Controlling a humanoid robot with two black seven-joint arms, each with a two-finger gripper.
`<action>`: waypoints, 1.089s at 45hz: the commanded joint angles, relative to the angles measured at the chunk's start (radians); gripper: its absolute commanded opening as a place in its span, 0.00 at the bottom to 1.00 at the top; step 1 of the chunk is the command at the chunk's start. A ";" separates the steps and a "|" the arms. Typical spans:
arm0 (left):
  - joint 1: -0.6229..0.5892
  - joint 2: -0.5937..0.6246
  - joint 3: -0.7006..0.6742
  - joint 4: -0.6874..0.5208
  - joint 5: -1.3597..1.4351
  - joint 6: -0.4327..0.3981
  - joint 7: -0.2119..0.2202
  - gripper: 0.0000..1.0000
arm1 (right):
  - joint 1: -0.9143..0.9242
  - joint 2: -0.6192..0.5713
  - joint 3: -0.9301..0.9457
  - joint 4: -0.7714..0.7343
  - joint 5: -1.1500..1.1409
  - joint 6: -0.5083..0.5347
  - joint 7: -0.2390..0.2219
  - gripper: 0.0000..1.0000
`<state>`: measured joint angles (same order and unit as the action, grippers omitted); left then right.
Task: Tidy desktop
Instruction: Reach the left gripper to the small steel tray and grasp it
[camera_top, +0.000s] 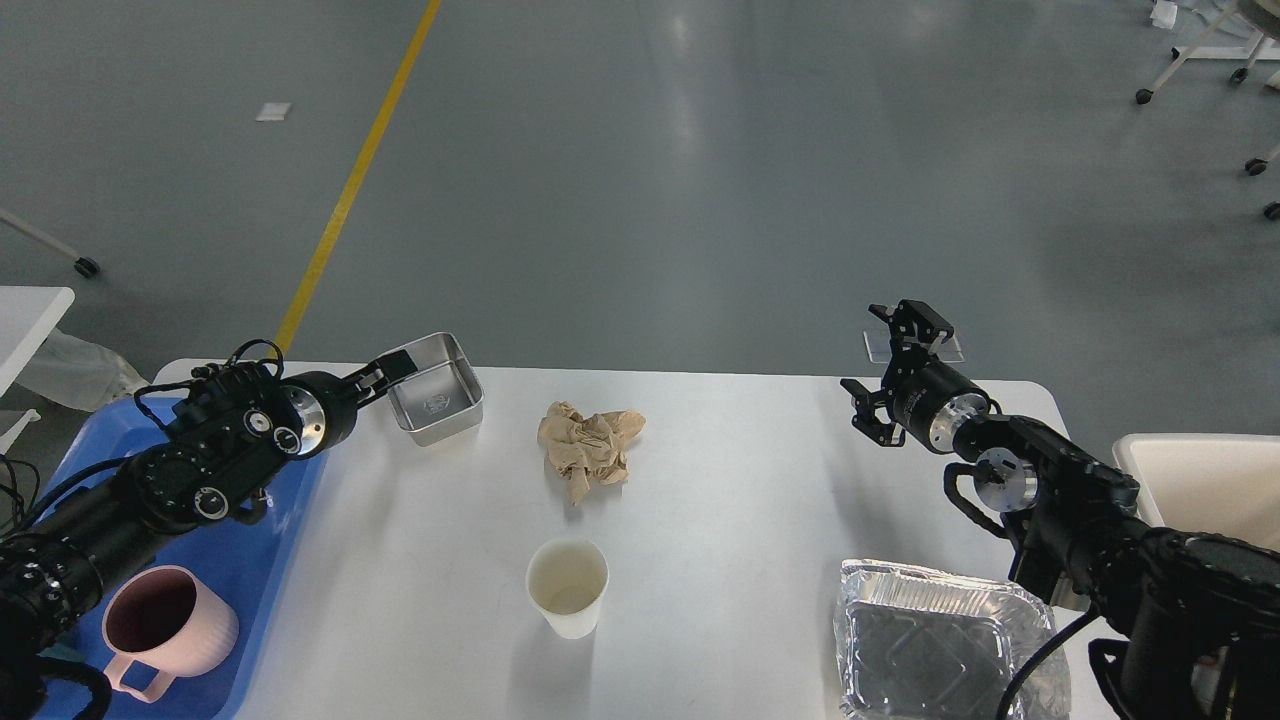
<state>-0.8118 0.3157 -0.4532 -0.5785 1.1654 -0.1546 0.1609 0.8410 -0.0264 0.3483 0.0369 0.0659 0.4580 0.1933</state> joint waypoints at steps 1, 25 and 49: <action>0.000 -0.056 0.054 0.072 -0.021 0.081 -0.004 0.97 | -0.002 -0.004 0.000 0.000 0.000 0.001 0.000 1.00; 0.003 -0.213 0.059 0.335 -0.219 0.158 -0.007 0.94 | -0.002 -0.004 0.000 -0.002 0.000 0.001 -0.002 1.00; -0.014 -0.231 0.061 0.333 -0.245 0.158 -0.052 0.70 | -0.002 -0.004 0.000 0.000 0.000 0.001 -0.002 1.00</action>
<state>-0.8187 0.0863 -0.3928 -0.2438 0.9158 0.0088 0.1102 0.8390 -0.0308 0.3482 0.0361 0.0660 0.4587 0.1920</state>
